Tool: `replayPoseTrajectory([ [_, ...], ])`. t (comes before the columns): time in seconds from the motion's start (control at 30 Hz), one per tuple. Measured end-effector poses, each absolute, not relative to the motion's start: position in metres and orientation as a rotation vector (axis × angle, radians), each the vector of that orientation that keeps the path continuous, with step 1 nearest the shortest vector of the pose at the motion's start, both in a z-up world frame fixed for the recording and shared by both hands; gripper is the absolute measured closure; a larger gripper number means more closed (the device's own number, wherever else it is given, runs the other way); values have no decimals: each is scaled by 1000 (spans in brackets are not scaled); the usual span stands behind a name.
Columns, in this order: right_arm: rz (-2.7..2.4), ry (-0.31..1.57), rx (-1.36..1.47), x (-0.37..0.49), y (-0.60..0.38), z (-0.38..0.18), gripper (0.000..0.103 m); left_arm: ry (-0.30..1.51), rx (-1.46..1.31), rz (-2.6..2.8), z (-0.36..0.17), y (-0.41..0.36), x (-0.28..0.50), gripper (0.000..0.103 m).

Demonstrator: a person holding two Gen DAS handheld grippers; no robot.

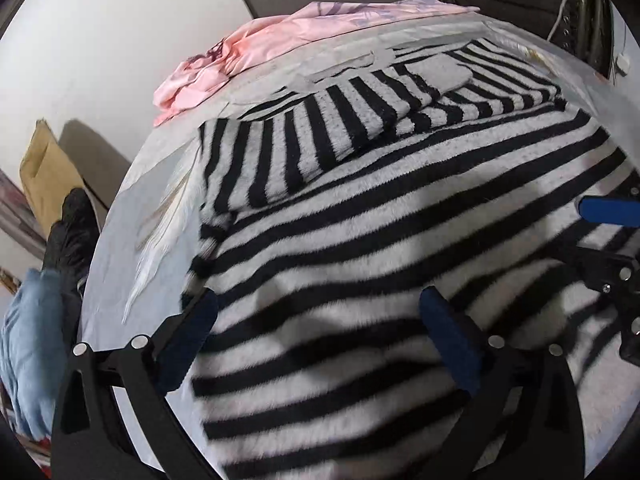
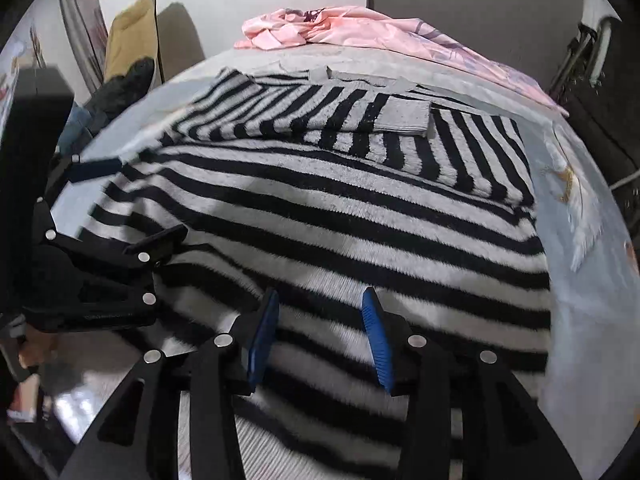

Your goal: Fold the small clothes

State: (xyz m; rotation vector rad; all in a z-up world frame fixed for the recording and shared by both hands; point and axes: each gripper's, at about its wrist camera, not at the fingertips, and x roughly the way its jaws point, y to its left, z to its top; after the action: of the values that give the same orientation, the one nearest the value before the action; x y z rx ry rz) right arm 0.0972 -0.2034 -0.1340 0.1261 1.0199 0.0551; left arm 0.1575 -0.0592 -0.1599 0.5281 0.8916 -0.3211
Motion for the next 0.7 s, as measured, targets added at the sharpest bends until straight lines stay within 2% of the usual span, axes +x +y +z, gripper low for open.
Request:
replayPoseTrajectory([
  [0.13,85,1002,148,67,-201,-124,58,908,460,-376,-149,-46,130,5],
  [0.2,112,1053,170,60,-196,-139,52,946,486,-396,-163,-45,125,4],
  [0.3,83,1030,129,53,-194,-140,52,940,457,-377,-166,-34,116,4],
  [0.4,72,975,252,38,-224,-124,52,958,415,-336,-155,-13,114,4],
  [0.53,-17,921,369,26,-281,-117,52,966,288,-270,-138,38,132,4],
  [0.7,-70,904,542,38,-343,-139,53,1019,129,-281,-134,73,184,5],
])
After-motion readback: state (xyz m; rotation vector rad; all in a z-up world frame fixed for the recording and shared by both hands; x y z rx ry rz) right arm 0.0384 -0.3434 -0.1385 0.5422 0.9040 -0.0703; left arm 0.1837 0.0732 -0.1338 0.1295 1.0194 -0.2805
